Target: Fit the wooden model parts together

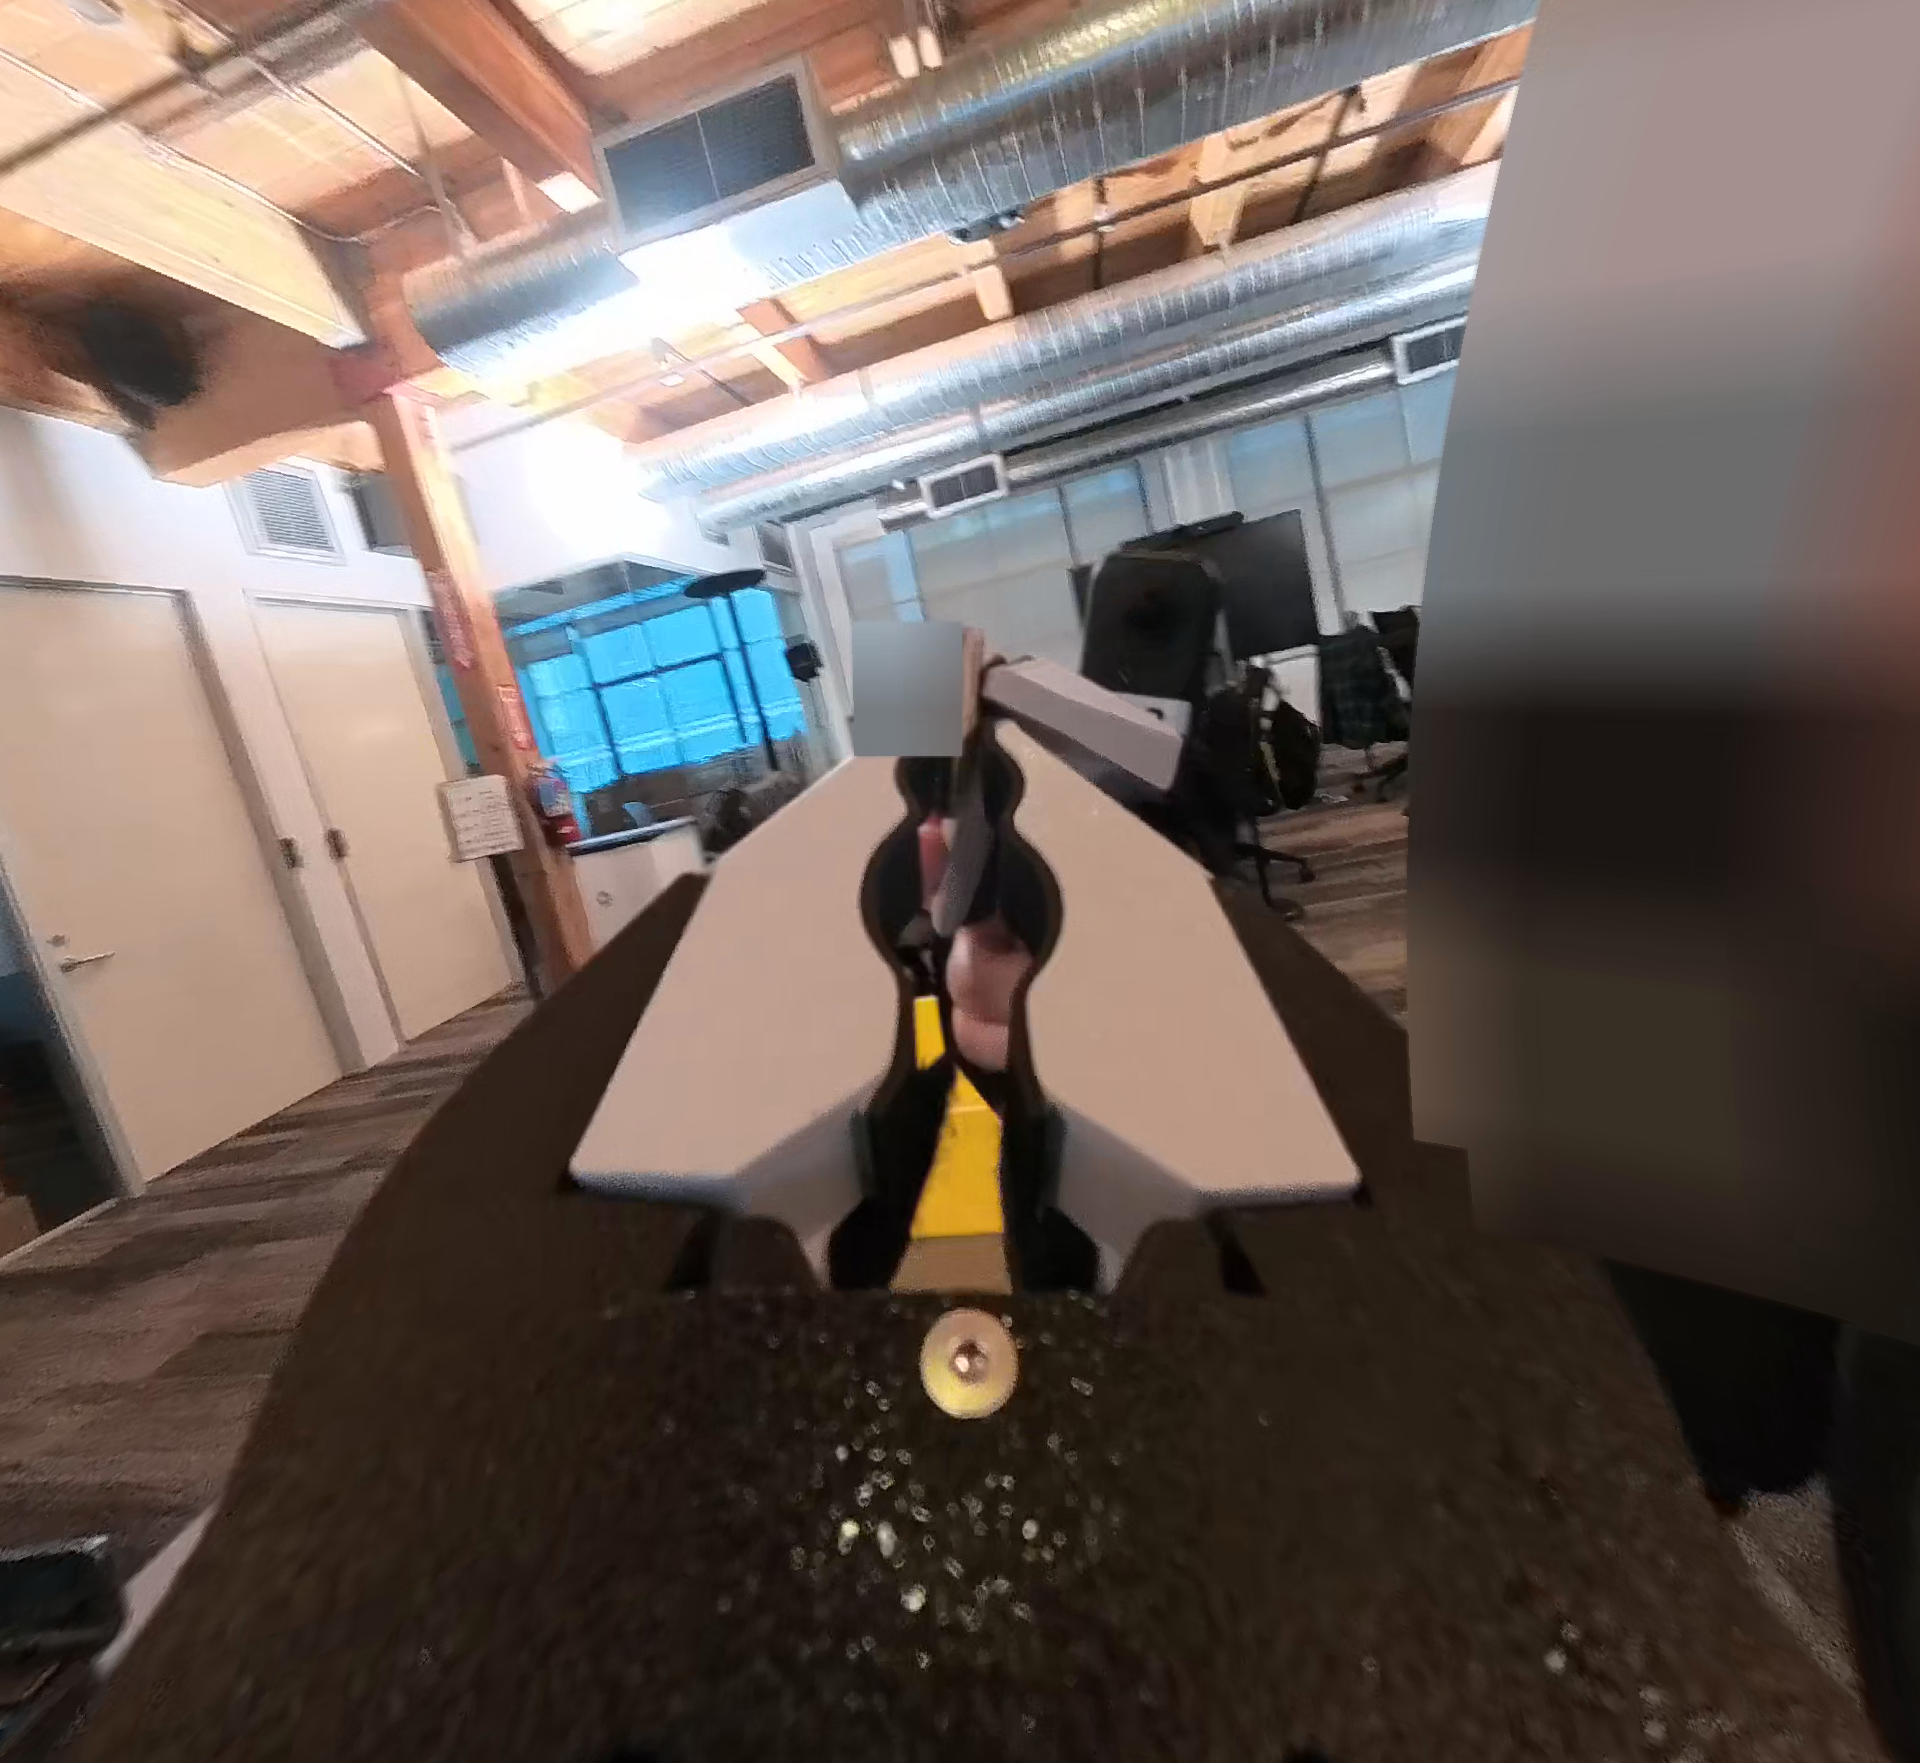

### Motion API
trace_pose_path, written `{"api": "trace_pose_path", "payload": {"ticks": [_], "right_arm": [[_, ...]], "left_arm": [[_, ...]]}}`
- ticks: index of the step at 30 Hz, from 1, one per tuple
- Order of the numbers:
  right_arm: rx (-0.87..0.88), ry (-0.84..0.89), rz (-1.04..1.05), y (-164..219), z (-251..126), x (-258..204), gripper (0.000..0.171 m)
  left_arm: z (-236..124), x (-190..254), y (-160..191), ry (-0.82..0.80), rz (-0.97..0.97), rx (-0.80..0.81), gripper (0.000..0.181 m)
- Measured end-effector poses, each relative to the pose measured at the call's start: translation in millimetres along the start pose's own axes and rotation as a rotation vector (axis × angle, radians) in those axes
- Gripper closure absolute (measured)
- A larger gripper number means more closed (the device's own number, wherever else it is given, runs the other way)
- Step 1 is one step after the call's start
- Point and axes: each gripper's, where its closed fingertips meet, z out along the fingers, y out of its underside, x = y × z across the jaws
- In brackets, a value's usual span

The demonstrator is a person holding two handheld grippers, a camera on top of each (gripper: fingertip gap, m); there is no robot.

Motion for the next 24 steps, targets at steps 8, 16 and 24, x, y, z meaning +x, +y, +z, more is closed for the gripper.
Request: {"api": "trace_pose_path", "payload": {"ticks": [8, 16, 24], "right_arm": [[0.122, -0.075, 0.121, -15.4, -5.5, -2.2, 0.171], [0.179, -0.129, 0.223, -17.9, -4.6, -1.2, 0.171], [0.074, 0.050, 0.011, -13.3, 0.0, 0.7, 0.168]], "left_arm": [[1.2, 4.2, -9.5, -0.062, 0.081, 0.019, 0.158], [5.9, 9.8, -14.0, -0.036, 0.094, 0.075, 0.178], [-1.2, 2.3, -12.0, -0.112, 0.218, -0.001, 0.181]]}}
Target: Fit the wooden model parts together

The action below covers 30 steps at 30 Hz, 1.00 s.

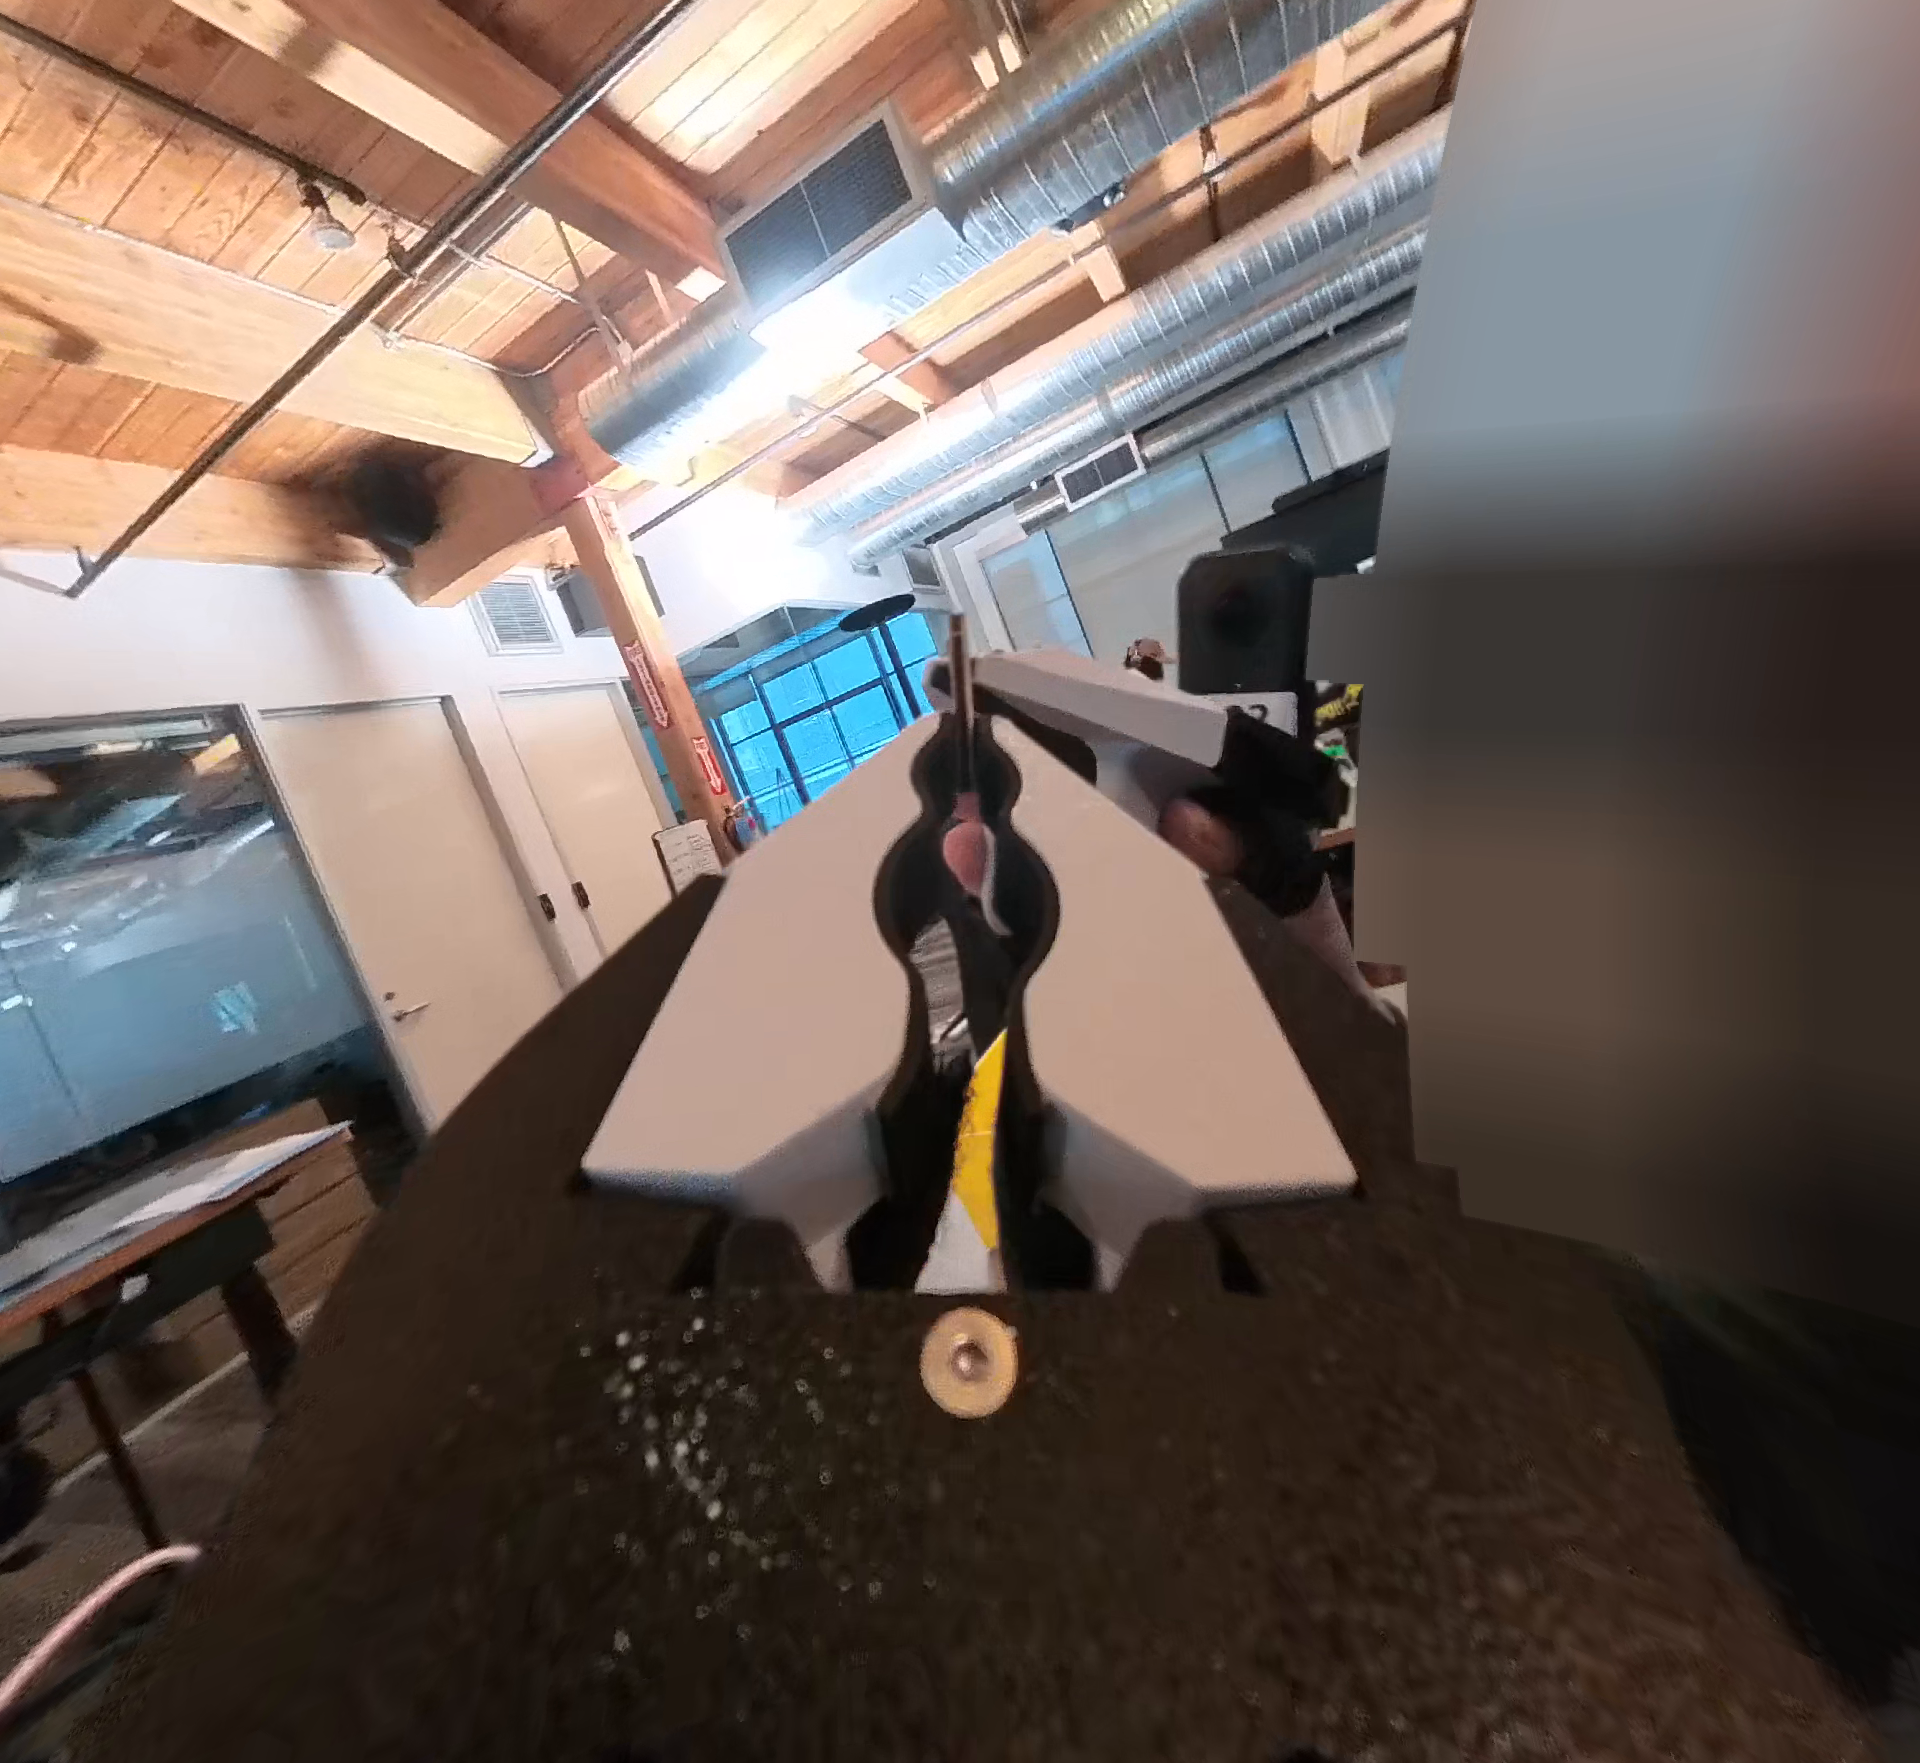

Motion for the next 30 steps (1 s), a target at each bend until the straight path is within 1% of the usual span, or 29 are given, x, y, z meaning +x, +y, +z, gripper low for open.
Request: {"api": "trace_pose_path", "payload": {"ticks": [2, 5, 10, 14, 15, 16, 18, 20, 22, 26, 27, 30], "right_arm": [[0.024, -0.062, 0.073, -2.9, 0.2, -5.9, 0.171], [0.034, -0.063, 0.132, -0.2, 3.2, -2.1, 0.170], [-0.010, 0.034, 0.042, 2.7, 6.4, -0.3, 0.170], [-0.047, 0.149, -0.044, 7.3, 7.2, 8.3, 0.171], [-0.051, 0.171, -0.054, 8.5, 7.8, 10.8, 0.171], [-0.053, 0.186, -0.064, 9.7, 8.4, 12.9, 0.171], [-0.057, 0.220, -0.080, 13.1, 9.6, 18.8, 0.170], [-0.022, 0.244, -0.088, 12.0, 10.4, 22.4, 0.171], [-0.023, 0.277, -0.125, 12.5, 9.7, 26.3, 0.171], [-0.030, 0.272, -0.139, 9.4, 7.1, 24.3, 0.164], [-0.030, 0.257, -0.127, 8.5, 6.5, 22.7, 0.162], [-0.027, 0.164, -0.055, 7.4, 6.9, 12.1, 0.164]], "left_arm": [[-1.2, 5.8, -3.2, 0.017, 0.044, 0.001, 0.181], [-3.0, 0.8, -2.5, -0.048, 0.162, -0.013, 0.180], [-6.5, -5.6, -2.7, -0.166, 0.406, -0.049, 0.180], [-6.3, -14.6, 1.3, -0.263, 0.535, -0.098, 0.179], [-6.5, -17.8, 2.4, -0.286, 0.543, -0.118, 0.179], [-6.7, -20.5, 3.3, -0.294, 0.510, -0.133, 0.179], [-6.9, -26.3, 7.2, -0.288, 0.370, -0.157, 0.180], [-5.4, -29.2, 6.4, -0.291, 0.273, -0.118, 0.181], [-3.1, -32.0, 8.2, -0.307, 0.227, -0.106, 0.181], [-2.3, -28.1, 6.4, -0.292, 0.274, -0.095, 0.181], [-2.9, -25.3, 4.8, -0.279, 0.313, -0.091, 0.181], [-6.2, -17.4, 1.8, -0.249, 0.443, -0.093, 0.180]]}}
